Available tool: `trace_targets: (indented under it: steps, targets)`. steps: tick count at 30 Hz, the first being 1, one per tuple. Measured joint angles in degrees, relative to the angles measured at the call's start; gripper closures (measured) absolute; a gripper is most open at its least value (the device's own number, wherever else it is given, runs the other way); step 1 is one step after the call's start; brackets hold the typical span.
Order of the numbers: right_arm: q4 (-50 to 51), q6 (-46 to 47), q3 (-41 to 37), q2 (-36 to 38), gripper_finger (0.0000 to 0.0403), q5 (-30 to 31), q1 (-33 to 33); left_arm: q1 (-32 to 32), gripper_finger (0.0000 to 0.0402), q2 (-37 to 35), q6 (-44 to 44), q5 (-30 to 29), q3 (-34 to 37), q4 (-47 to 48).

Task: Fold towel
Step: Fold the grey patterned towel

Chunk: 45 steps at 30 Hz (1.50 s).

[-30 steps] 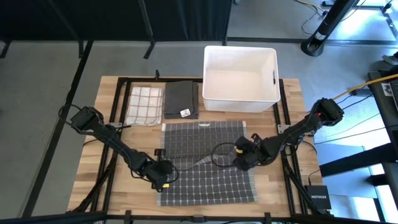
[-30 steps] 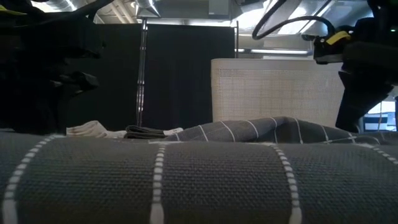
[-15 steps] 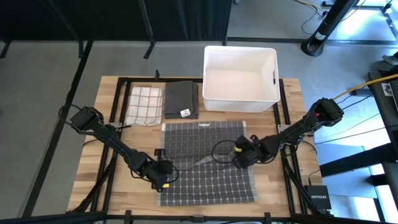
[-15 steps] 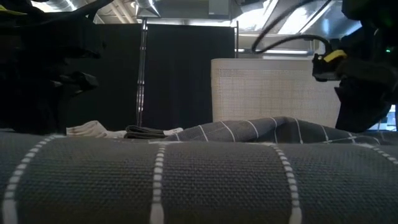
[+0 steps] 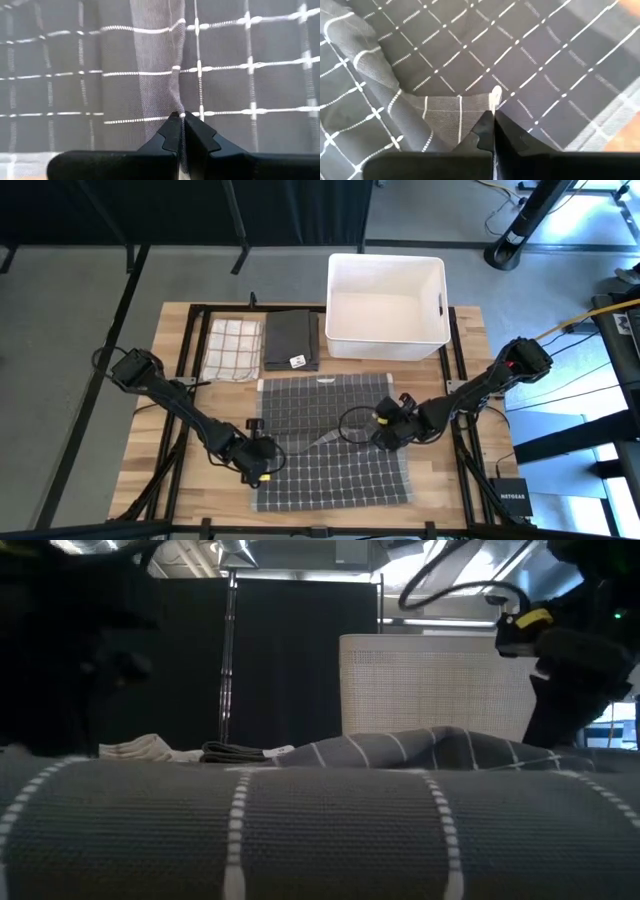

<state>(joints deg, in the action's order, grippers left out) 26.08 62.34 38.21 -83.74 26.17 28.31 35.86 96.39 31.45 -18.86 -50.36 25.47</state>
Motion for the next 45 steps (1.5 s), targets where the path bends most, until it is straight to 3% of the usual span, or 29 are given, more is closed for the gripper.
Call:
trace_targets:
  steps: [5,11,16,20,24,31,45]
  targets:
    - [11.6,2.3,5.1,0.0,0.0398,6.4,3.3,0.0,0.0396,-5.3,1.4,-1.0,-1.8,5.5]
    - [26.3,11.3,10.1,0.0,0.04,16.9,6.7,-1.3,0.0396,-13.1,1.2,-8.6,-2.2,11.3]
    - [35.0,19.6,10.7,0.0,0.04,17.9,6.6,-4.1,0.0396,-19.4,1.5,-15.7,-2.2,18.0]
    - [38.1,22.9,10.6,0.0,0.04,20.0,6.6,-7.5,0.0396,-21.8,1.1,-17.2,-1.1,20.7]
    - [38.5,25.5,9.2,0.0,0.0401,23.2,6.5,-11.2,0.0396,-21.9,-3.8,-17.2,1.2,20.4]
    - [36.1,28.9,5.1,0.0,0.0401,23.0,6.5,-16.5,0.0396,-21.9,-9.6,-18.6,5.4,13.6]
    - [26.3,28.4,-2.1,0.0,0.0399,25.8,4.2,-23.4,0.0396,-21.9,-12.7,-18.8,12.7,4.2]
